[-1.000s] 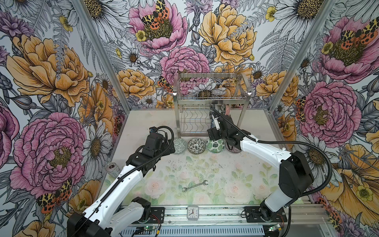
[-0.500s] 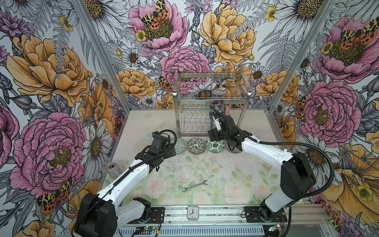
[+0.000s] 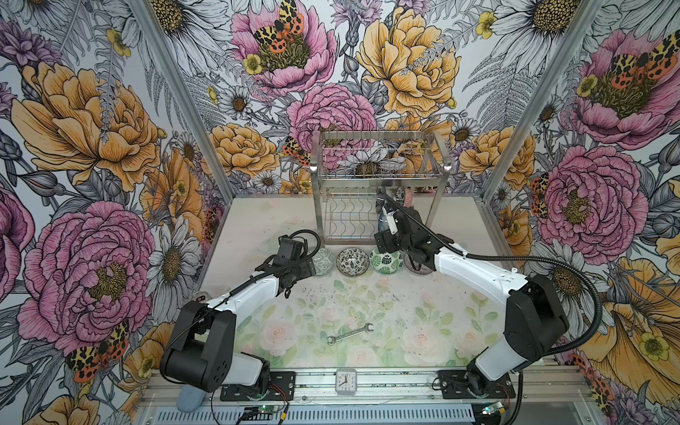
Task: Load the bowls into the dish rack
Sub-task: 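Move the left gripper down onto the rim of the green geometric bowl, then close the left gripper on the green geometric bowl rim and lift it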
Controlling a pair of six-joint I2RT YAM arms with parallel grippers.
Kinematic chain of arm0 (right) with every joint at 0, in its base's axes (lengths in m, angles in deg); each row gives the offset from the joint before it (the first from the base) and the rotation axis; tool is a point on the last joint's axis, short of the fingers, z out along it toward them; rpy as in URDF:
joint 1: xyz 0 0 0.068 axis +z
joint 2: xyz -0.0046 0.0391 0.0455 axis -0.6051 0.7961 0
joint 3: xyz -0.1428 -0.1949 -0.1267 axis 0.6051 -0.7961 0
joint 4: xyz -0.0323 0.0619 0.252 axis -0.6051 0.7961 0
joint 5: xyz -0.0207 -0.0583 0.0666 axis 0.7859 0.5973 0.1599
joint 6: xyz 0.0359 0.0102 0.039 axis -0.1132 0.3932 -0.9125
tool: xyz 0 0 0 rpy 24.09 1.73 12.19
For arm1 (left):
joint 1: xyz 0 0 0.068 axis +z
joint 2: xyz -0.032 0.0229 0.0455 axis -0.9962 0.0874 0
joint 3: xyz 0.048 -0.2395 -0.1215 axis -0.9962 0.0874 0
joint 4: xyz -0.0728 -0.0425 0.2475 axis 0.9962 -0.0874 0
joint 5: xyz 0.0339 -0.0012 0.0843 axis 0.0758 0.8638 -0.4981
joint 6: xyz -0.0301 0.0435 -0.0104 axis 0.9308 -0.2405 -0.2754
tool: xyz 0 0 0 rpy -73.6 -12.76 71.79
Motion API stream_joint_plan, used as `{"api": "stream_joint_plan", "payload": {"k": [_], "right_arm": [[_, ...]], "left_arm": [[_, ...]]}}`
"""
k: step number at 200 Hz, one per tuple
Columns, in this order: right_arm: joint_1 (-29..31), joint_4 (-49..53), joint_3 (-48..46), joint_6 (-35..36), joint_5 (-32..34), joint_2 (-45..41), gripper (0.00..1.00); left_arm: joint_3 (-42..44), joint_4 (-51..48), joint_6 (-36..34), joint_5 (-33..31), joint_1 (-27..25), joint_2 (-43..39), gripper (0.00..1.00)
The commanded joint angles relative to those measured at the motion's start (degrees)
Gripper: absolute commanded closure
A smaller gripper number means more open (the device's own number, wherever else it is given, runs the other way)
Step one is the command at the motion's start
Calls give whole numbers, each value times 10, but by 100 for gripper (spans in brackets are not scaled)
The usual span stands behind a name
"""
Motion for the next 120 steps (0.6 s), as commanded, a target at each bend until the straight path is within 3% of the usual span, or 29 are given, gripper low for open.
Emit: {"api": "stream_joint_plan", "payload": {"k": [1,120], "right_arm": [[-1,2,0,-5,-2,-4,2],[-1,4,-14,0,1,-17,4]], "left_arm": [[-25,33,-14,20,8,24,20],[-61,89,-9,41,7,118,65]]}}
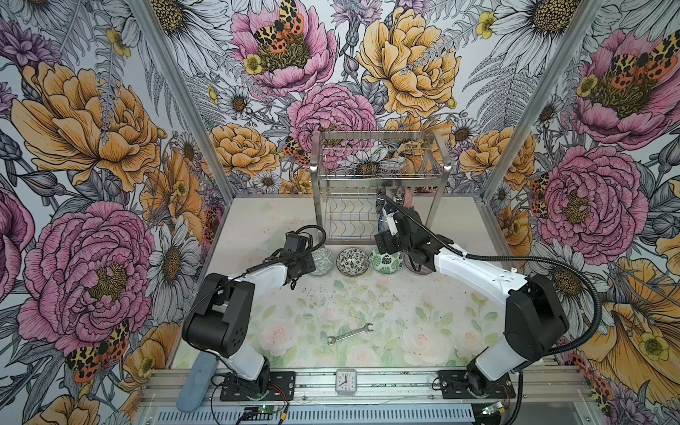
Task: Load the bowls into the dish rack
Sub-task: 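Close the left gripper on the green geometric bowl rim and lift it, then tilt the green bowl toward the right gripper while the right gripper approaches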
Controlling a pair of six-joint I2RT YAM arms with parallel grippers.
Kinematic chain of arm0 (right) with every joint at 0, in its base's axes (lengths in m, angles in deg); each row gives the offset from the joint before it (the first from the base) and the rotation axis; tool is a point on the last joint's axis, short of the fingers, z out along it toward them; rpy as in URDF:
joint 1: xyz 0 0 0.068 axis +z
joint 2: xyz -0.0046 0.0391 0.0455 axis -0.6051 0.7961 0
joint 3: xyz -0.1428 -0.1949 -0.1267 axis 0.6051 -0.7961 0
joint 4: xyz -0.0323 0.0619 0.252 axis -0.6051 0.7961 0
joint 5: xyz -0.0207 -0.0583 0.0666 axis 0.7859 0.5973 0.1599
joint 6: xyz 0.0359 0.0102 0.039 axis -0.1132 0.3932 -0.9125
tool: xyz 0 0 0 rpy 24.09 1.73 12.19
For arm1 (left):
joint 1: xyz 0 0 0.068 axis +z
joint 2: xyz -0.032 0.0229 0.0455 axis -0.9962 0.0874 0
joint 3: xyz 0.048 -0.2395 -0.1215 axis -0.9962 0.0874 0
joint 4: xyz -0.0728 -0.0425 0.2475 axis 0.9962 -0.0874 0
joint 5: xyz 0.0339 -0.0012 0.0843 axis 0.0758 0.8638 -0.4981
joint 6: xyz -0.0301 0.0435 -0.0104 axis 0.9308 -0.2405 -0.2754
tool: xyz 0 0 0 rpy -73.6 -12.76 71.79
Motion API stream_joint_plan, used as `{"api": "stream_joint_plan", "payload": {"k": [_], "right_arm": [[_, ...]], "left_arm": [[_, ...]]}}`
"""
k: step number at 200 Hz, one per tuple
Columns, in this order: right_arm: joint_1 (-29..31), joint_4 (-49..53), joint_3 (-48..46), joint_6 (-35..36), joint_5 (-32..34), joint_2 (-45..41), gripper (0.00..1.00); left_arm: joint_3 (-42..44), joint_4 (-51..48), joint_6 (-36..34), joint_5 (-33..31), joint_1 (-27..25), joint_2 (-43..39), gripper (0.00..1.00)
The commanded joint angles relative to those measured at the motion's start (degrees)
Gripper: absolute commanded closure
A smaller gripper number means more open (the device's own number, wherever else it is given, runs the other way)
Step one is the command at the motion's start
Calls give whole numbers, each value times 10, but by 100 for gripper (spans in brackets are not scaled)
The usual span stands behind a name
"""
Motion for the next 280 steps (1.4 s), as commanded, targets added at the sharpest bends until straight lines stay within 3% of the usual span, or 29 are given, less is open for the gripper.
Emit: {"api": "stream_joint_plan", "payload": {"k": [1,76,147,218,280], "right_arm": [[-1,4,-7,0,2,-18,4],[-1,4,-19,1,5,-35,4],[12,4,-49,-17,-3,-90,0],[53,20,-72,-71,-18,-158,0],[110,40,-56,-140,-14,-207,0]], "left_arm": [[-18,18,-1,11,1,5,66],[-15,-7,-9,-9,-1,-29,100],[1,-68,-21,-62,-38,-158,100],[35,-110,22,-147,-153,-327,100],[30,-94,57,-168,-223,-355,100]]}}
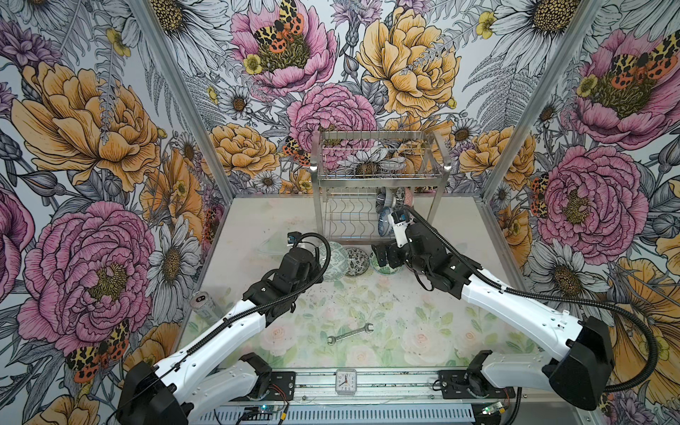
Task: Load the bowls into the dish rack
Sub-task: 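Tilt the green bowl toward the right gripper while the right gripper approaches, then close the right gripper on the green bowl rim while the left gripper holds it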
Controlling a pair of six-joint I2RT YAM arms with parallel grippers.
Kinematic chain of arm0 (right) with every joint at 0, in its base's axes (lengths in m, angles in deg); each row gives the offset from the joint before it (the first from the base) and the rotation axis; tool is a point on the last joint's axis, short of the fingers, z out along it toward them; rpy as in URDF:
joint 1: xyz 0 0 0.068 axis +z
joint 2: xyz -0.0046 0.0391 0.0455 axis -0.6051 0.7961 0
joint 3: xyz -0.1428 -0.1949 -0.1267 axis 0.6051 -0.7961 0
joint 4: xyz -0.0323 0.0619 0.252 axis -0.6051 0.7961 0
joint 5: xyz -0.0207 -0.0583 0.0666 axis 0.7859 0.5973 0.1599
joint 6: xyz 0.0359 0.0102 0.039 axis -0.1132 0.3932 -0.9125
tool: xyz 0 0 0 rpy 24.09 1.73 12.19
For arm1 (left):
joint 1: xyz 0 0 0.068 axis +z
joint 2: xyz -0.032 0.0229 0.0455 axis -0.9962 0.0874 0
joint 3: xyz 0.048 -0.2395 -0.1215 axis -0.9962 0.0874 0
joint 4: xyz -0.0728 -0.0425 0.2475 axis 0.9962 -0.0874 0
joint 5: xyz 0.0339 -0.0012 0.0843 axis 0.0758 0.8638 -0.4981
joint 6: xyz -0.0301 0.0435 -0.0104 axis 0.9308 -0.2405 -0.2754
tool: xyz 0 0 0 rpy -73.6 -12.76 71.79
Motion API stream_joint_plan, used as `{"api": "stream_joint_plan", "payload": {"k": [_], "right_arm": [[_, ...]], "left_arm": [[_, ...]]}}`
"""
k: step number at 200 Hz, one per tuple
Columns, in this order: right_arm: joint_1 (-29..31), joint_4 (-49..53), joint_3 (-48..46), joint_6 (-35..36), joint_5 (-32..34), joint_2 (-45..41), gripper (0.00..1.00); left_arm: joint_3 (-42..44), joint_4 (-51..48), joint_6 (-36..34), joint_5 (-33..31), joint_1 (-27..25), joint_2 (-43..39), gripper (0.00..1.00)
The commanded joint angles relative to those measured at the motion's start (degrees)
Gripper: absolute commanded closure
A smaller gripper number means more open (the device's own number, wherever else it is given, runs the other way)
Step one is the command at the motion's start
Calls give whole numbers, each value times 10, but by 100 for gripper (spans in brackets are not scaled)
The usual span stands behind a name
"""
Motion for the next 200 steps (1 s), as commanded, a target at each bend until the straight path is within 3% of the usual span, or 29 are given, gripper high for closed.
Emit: {"api": "stream_joint_plan", "payload": {"k": [1,130,200], "right_arm": [[18,14,15,-41,1,-16,0],[60,-24,46,-96,35,30,1],[24,-86,62,-148,78,96,25]], "left_arm": [[-13,28,23,-29,-24,-5,100],[-147,158,-13,-14,-59,179,100],[-152,193,-33,-38,-60,172,100]]}}
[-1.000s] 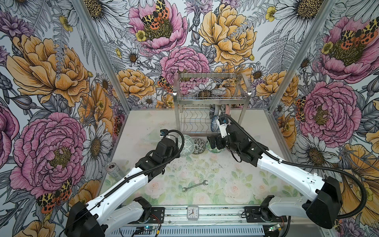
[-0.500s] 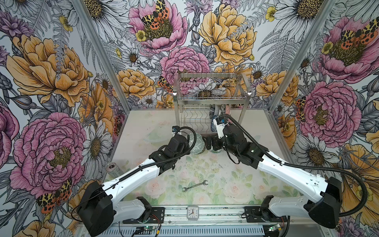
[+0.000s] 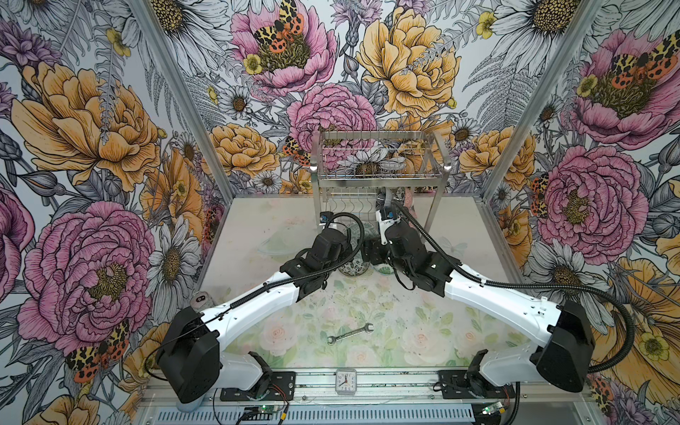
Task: Load the bowls into the dish rack
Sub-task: 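Close the right gripper on the green bowl rim while the left gripper holds it, then open and withdraw the left gripper while the right gripper lifts the bowl rackward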
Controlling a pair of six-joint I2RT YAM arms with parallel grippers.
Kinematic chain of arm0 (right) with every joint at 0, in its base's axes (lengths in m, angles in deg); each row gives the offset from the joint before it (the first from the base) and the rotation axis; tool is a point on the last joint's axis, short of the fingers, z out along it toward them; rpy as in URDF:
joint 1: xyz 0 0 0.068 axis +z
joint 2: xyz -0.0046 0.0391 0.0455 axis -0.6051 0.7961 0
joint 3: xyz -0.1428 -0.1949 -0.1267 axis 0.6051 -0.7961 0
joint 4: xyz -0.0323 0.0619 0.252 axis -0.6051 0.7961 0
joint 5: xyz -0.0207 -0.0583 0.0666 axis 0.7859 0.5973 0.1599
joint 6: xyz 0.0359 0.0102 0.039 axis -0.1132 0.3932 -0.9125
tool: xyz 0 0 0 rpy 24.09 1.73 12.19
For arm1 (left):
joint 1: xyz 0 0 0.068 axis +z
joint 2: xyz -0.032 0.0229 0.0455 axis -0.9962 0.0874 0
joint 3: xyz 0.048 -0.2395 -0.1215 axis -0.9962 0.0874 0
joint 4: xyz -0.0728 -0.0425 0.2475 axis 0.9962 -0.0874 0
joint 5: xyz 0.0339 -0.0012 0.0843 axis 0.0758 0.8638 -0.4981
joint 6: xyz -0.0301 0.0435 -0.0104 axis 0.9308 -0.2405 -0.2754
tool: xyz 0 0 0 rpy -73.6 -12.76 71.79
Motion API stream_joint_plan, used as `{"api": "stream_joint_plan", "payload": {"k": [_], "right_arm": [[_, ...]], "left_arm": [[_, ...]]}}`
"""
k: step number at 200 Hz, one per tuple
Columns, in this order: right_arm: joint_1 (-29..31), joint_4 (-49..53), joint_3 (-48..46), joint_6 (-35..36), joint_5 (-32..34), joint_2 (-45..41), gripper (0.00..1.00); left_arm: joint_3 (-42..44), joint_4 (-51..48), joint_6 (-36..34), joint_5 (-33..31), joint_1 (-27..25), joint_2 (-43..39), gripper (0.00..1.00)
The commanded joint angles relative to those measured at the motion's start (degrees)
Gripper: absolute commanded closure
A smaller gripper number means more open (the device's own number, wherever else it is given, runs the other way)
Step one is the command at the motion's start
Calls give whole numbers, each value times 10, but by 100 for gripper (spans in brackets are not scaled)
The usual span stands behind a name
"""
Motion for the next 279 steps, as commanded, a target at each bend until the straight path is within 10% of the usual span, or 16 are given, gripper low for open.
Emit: {"api": "stream_joint_plan", "payload": {"k": [1,72,104,161,204,279], "right_arm": [[-22,-42,12,-29,24,15,25],[-48,-56,40,-47,-67,76,59],[-46,-60,53,-60,-85,96,100],[-48,-50,53,-45,-47,71,100],[-63,-46,64,-18,-23,82,100],[-68,-33,114,71,84,125,100]], "left_arm": [[-19,52,-22,-24,-3,-23,100],[-12,73,-48,-34,2,-33,100],[-12,89,-50,-23,7,-15,100],[-37,72,-50,1,31,4,100],[-85,-21,-80,14,57,2,2],[-152,-274,-182,93,204,-91,1]]}}
